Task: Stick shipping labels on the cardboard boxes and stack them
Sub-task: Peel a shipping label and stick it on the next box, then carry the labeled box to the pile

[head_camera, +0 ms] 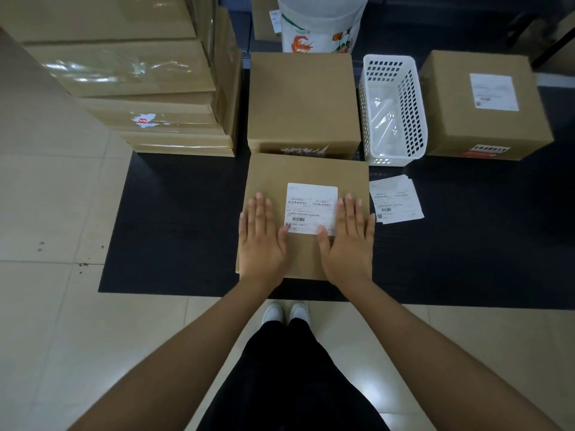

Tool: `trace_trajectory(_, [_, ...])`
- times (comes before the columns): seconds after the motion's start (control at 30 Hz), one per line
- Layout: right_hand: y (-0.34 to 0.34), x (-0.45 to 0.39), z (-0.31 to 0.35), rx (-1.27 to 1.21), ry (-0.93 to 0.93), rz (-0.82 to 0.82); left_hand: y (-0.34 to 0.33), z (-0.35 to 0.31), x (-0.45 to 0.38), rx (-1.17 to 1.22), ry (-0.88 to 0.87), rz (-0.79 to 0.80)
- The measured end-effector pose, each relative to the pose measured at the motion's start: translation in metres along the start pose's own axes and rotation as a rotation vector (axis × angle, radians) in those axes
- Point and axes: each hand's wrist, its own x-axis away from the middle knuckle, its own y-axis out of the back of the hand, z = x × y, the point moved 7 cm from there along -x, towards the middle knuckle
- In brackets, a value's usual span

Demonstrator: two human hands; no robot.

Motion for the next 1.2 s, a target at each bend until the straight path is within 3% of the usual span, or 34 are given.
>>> trace_trajectory(0.07, [0.002, 0.002, -0.005, -0.009, -0.075, -0.019, 0.003, 0.005, 0.001, 0.041, 0.106, -0.012])
trace_trajectory(0.13, [0.006, 0.002, 0.003, -0.074, 0.075, -0.015, 0.004, -0.006, 0.002, 0.040, -0.086, 0.024])
trace_trajectory(0.23, [-0.002, 0.016, 0.023, 0.009, 0.534, 0.058, -0.005, -0.022, 0.018, -0.085, -0.547, 0.107])
trace_trajectory(0.33, [-0.005, 0.017, 0.022, 0.086, 0.561, 0.071, -0.012, -0.020, 0.018, -0.140, -0.568, 0.130])
trace_trajectory(0.47, [-0.002, 0.020, 0.019, 0.083, 0.424, 0.060, -0.013, -0.018, 0.022, -0.167, -0.402, 0.070])
trace_trajectory(0.67, [-0.005, 0.026, -0.012, 0.016, -0.115, 0.068, 0.000, 0.007, 0.025, 0.110, 0.231, -0.056])
trace_trajectory(0.8, [-0.002, 0.028, -0.013, -0.128, -0.197, 0.056, 0.010, 0.025, 0.021, 0.434, 0.586, -0.093])
trace_trajectory(0.87, [0.007, 0.026, -0.018, -0.304, -0.243, 0.001, 0.016, 0.032, 0.020, 0.549, 0.628, -0.089])
trace_trajectory(1.0, [0.016, 0.033, -0.051, -0.587, -0.546, -0.162, 0.016, 0.064, 0.034, 0.766, 0.696, -0.073])
trace_trajectory(1.1, [-0.002, 0.049, -0.064, -0.690, -0.714, -0.112, -0.004, 0.070, 0.045, 1.048, 0.669, -0.003])
trace_trajectory(1.2, [-0.017, 0.059, -0.058, -0.808, -0.697, -0.067, -0.015, 0.064, 0.051, 1.194, 0.638, 0.036])
